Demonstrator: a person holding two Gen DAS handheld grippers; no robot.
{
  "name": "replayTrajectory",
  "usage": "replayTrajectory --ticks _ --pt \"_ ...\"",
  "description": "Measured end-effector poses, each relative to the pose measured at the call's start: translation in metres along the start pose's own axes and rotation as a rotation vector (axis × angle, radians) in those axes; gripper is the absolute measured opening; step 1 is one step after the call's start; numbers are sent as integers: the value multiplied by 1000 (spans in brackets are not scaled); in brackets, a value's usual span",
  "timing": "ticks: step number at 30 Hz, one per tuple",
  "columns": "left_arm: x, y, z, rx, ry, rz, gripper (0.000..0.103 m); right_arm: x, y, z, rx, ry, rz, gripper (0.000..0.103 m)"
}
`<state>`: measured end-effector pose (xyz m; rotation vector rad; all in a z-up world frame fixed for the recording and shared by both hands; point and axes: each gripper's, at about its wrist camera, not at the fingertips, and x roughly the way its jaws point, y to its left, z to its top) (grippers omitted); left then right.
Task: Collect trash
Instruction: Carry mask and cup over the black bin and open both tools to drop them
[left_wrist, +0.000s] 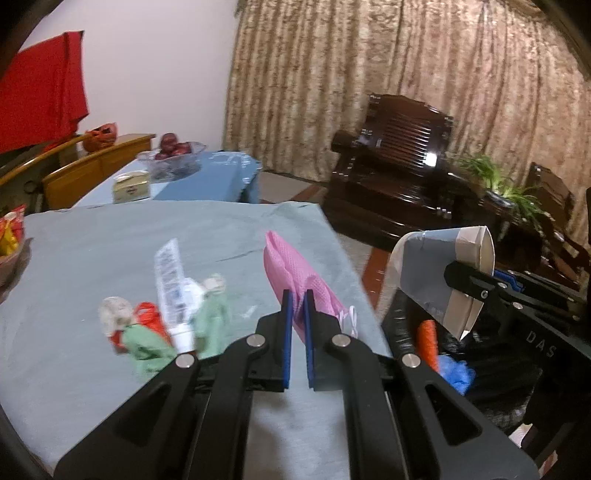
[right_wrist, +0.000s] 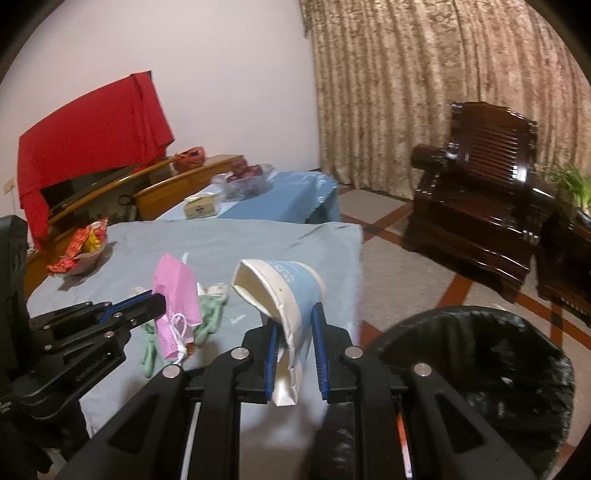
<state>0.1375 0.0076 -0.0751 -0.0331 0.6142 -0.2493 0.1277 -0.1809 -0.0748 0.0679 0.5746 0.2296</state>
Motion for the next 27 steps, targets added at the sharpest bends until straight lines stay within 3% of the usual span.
replayTrajectory --ticks 14,27 --pt "27 -94 0 114 16 -189 5 -46 -87 -20 89 9 -185 17" --pt "61 -157 -14 205 70 -279 6 -58 -149 -45 162 37 -297 17"
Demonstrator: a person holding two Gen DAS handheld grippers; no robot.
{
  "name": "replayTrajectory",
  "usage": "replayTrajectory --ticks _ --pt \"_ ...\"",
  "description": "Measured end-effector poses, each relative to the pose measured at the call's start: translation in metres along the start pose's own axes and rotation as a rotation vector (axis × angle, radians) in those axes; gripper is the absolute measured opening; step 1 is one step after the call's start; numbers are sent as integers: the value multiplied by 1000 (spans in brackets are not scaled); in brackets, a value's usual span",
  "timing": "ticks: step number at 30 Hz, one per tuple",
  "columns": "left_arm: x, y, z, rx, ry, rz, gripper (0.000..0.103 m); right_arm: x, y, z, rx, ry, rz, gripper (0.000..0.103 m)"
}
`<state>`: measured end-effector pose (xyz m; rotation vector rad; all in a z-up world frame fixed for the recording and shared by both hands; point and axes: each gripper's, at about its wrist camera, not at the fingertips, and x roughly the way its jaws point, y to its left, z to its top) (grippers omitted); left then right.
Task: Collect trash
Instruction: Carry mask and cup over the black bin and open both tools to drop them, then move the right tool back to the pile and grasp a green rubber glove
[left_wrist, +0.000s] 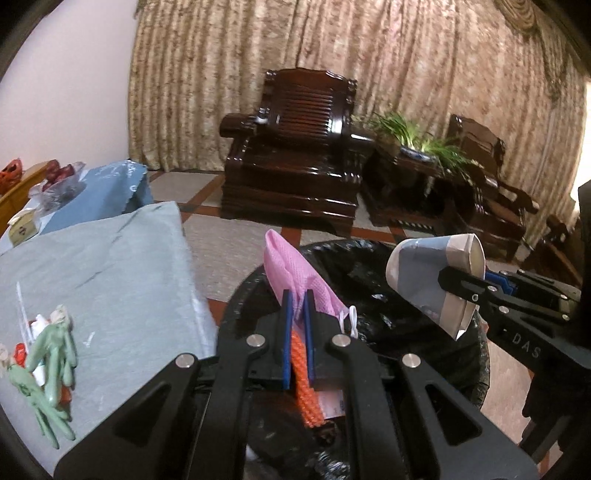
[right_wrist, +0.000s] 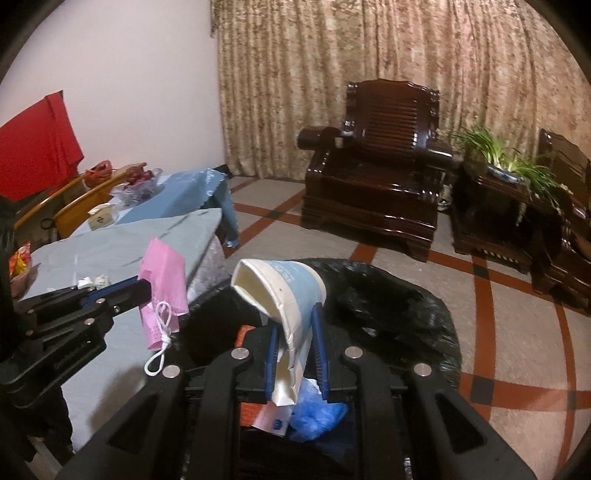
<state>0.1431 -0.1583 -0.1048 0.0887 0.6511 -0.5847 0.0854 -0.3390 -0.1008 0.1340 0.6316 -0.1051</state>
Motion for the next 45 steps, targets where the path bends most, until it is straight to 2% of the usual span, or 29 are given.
replayTrajectory --ticks 6,8,9,10,11,12,13,15,17,19,22,24,31,36,45 --pt "25 -15 0 17 29 -17 6 7 -17 -7 14 20 -15 17" --pt "31 -16 1 17 39 -31 13 12 -22 -10 17 34 -22 17" --pt "34 -17 1 15 45 -38 15 14 -24 -11 17 45 -24 21" --pt "36 -14 0 14 48 -42 25 17 -26 -13 18 58 -27 26" --pt "37 -14 0 10 50 -47 38 19 -29 -16 24 70 -34 30" --pt "37 -13 -1 4 50 -52 44 19 -31 -18 32 77 -37 41" --pt "36 -11 -2 -1 48 -52 50 19 -32 -20 36 79 -40 46" --pt "34 -9 -4 -4 49 -52 54 17 -33 -25 36 81 -49 47" --pt "31 -5 -5 -14 48 -52 67 13 -34 -28 39 80 -55 58" --pt "26 0 -7 -33 45 -54 71 10 -34 -29 41 72 -61 76" --pt "17 5 -6 -45 32 -41 77 1 -30 -28 32 42 -73 90" --pt "8 11 -6 -53 12 -26 85 -3 -26 -26 32 29 -62 94" --pt "-28 34 -9 -66 -29 33 86 -11 -11 -18 22 -2 -28 97" --pt "-55 54 -13 -77 -57 103 88 -11 10 -16 -2 -3 12 97" --pt "-96 107 -29 -154 -73 236 89 -5 65 -10 -61 -6 98 97"
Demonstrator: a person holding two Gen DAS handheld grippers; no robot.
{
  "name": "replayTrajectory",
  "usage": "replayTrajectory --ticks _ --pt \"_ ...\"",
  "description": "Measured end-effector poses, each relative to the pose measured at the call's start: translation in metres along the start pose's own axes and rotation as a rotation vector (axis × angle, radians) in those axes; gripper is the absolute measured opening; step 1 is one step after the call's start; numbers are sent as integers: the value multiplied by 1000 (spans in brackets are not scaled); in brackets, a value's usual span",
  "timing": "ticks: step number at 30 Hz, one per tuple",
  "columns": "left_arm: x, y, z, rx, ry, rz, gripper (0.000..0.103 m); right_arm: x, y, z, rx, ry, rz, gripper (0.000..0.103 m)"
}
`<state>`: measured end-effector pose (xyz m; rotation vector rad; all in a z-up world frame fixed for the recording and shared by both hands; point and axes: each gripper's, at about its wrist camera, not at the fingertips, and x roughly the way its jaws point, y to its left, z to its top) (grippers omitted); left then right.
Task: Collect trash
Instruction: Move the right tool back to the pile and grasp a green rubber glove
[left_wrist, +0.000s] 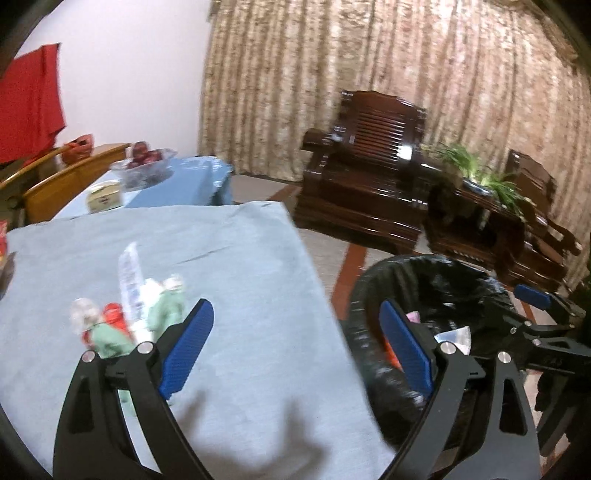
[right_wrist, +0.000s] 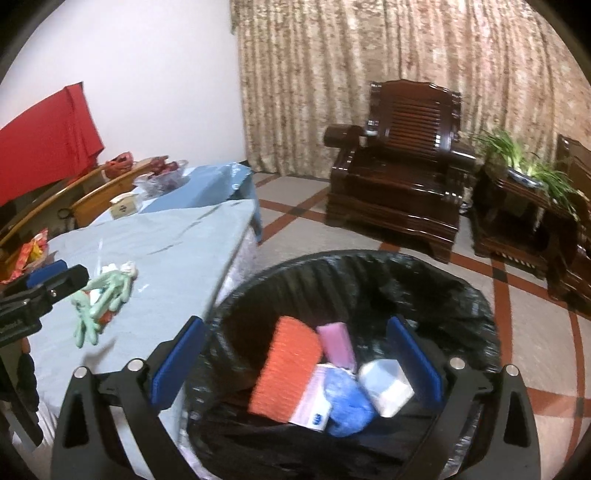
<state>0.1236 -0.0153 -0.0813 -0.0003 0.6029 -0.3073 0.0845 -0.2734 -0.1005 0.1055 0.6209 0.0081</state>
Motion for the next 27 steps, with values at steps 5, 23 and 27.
replayTrajectory --ticks 5,23,27 --pt "-14 38 -8 -32 -6 84 89 10 34 8 -42 -8 49 97" --pt "-28 142 -29 -106 5 293 89 64 134 16 -157 17 168 97" --pt "-23 156 -35 -123 16 314 89 81 153 15 -170 32 185 97"
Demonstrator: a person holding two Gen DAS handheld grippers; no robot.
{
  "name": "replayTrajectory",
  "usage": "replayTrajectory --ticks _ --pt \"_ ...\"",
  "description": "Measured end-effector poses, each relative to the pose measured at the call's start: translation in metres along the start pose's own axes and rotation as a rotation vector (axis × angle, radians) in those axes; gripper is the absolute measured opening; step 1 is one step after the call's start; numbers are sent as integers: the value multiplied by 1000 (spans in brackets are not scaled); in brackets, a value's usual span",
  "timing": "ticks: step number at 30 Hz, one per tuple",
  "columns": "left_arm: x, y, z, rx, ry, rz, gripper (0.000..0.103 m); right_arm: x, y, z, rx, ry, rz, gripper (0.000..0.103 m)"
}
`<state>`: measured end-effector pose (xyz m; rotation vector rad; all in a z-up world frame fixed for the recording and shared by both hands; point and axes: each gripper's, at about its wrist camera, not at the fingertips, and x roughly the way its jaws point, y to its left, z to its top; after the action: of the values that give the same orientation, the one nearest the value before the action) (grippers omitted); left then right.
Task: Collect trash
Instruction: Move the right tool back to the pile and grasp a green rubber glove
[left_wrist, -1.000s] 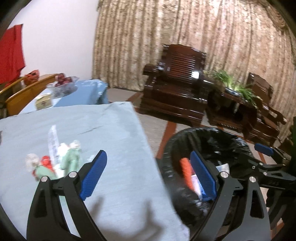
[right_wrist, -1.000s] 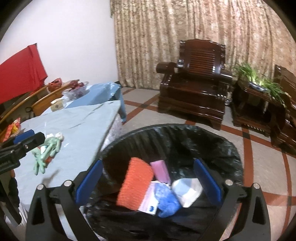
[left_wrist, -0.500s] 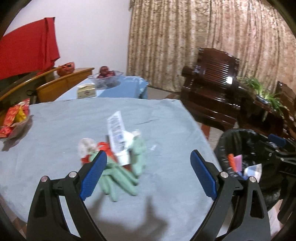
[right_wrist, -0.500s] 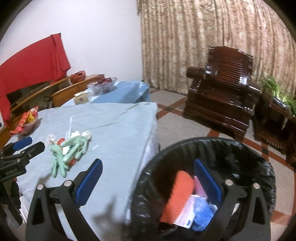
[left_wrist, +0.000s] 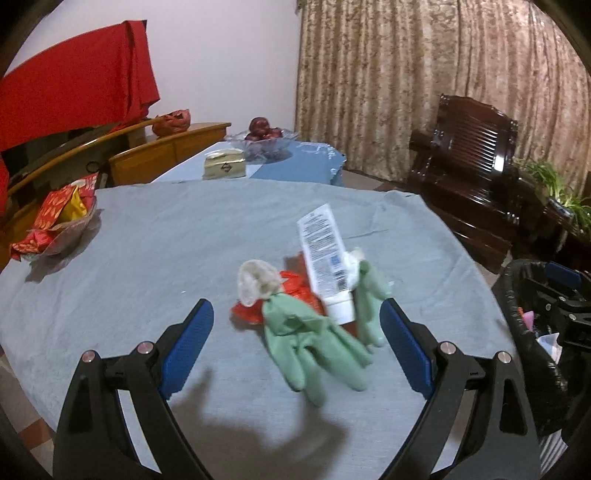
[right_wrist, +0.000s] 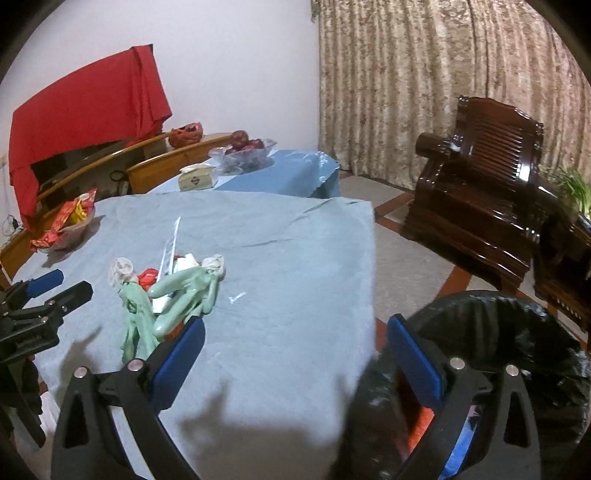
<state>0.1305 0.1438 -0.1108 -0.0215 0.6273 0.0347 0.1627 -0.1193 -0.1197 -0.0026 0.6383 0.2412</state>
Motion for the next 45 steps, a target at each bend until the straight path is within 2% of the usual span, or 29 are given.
replayTrajectory --ticks 14,23,25,30,38,45 --pt "39 36 -4 -41 29 49 89 71 68 -5 -79 81 92 96" --pt "49 50 -13 -64 46 60 89 104 97 -17 -121 158 125 87" --pt "51 53 -14 -70 50 61 89 110 99 -19 -125 178 133 81" --pt "54 53 -15 -77 56 56 89 111 99 -23 -149 197 138 73" --pt "57 45 -17 -68 65 42 89 104 70 -22 -114 203 59 72" --pt "58 41 -17 -71 63 36 89 97 55 -12 -74 166 64 72"
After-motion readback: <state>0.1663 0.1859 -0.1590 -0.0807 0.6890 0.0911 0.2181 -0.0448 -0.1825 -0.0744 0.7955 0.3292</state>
